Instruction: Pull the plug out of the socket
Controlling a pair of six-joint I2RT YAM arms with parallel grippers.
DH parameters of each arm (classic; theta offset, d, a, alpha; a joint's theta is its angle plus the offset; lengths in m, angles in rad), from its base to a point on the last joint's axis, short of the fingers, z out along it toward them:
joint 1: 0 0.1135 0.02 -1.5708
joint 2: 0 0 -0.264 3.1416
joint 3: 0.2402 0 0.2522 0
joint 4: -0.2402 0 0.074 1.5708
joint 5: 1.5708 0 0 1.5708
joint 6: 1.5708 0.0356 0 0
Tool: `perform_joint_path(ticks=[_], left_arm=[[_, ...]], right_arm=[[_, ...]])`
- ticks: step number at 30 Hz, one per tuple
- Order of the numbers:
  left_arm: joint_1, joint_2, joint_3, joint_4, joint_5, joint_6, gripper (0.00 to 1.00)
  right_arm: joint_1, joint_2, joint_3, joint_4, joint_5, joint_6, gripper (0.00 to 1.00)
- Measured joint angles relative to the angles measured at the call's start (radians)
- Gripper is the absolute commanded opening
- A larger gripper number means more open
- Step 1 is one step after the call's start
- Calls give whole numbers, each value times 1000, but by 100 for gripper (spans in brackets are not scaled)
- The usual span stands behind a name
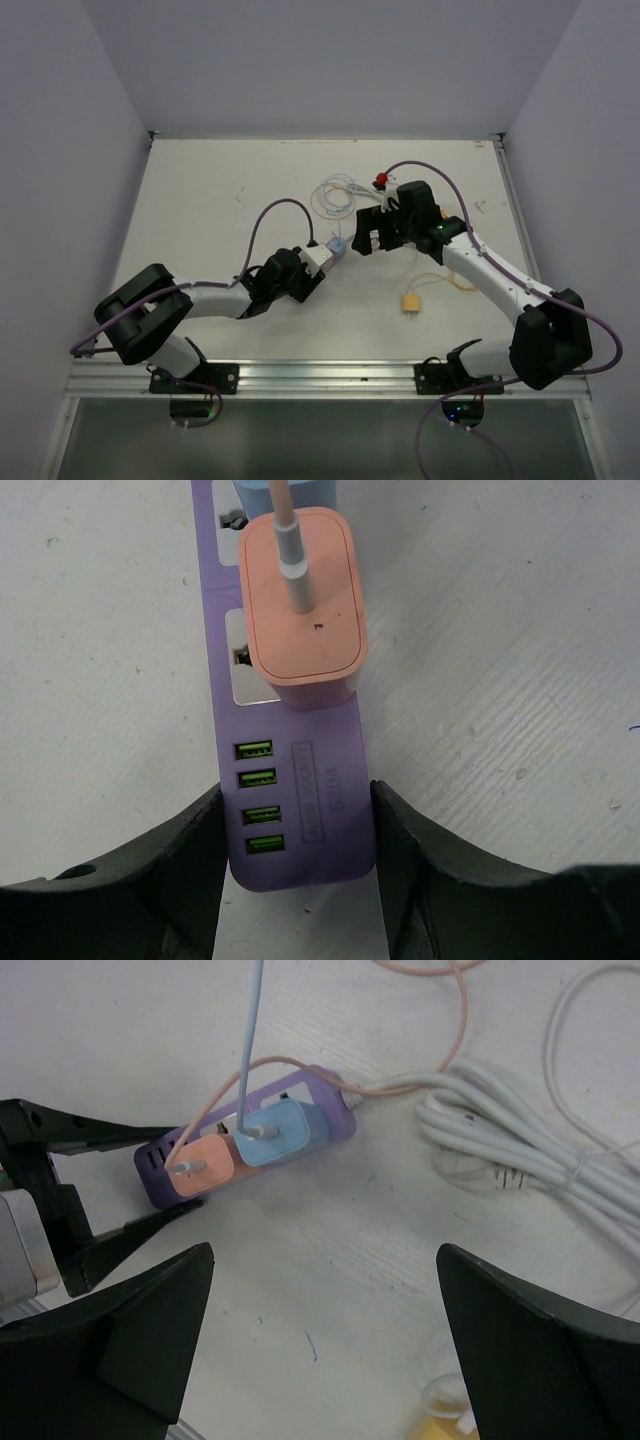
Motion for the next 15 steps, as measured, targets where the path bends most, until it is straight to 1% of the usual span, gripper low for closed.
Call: perform_joint_path(ticks=[6,9,12,15], left_arm=[[13,44,36,16,81,42,0],[41,65,53,20,155,51,0],[91,66,53,19,241,56,0],[146,69,56,14,323,56,0]], right_arm=[[0,6,-71,189,-27,-77,98],[0,19,-99,264,-57,-108,99],[0,18,-132,349,-81,-142,99],[0,13,-158,389,-78,-193,95]])
